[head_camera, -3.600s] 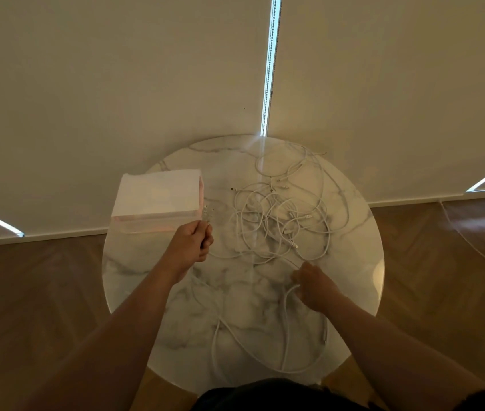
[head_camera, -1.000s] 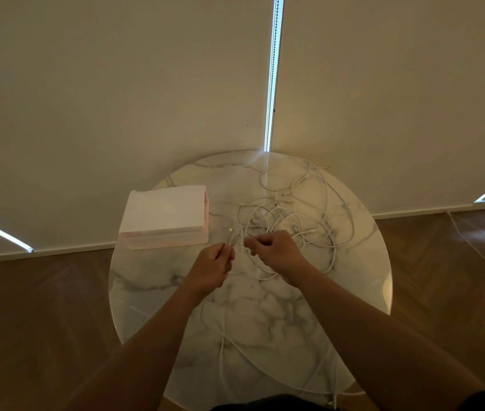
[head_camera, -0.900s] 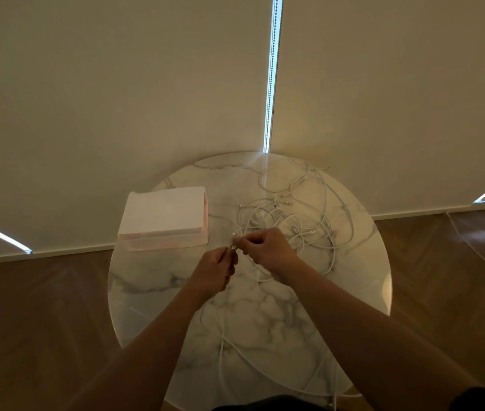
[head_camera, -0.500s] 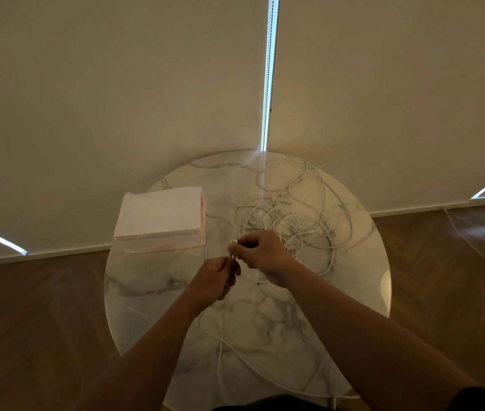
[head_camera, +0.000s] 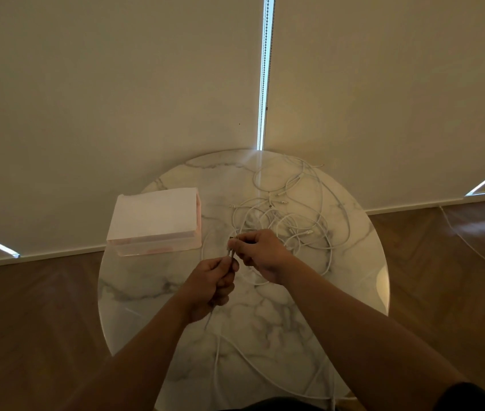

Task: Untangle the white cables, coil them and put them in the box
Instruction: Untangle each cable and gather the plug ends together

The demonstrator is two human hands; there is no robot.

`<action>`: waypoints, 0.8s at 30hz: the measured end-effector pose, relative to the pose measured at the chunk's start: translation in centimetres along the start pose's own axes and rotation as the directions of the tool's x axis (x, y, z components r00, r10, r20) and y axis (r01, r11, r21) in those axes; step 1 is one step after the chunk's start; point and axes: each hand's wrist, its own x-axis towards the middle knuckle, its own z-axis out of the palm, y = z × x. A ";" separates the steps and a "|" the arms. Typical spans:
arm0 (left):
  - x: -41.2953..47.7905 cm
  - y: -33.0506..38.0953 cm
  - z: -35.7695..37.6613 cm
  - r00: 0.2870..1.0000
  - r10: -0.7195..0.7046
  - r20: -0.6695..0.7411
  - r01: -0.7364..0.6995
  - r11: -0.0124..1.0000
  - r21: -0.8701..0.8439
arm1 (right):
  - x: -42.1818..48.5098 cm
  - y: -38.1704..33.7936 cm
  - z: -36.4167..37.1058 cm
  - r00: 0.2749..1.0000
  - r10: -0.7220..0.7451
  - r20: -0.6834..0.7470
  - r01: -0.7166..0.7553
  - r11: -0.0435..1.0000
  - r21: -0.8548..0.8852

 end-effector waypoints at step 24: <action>0.9 -4.1 -0.6 0.956 -0.101 -0.276 0.032 0.969 -0.243 | 3.7 11.0 -11.0 0.919 -0.151 -0.365 -0.284 0.389 -0.876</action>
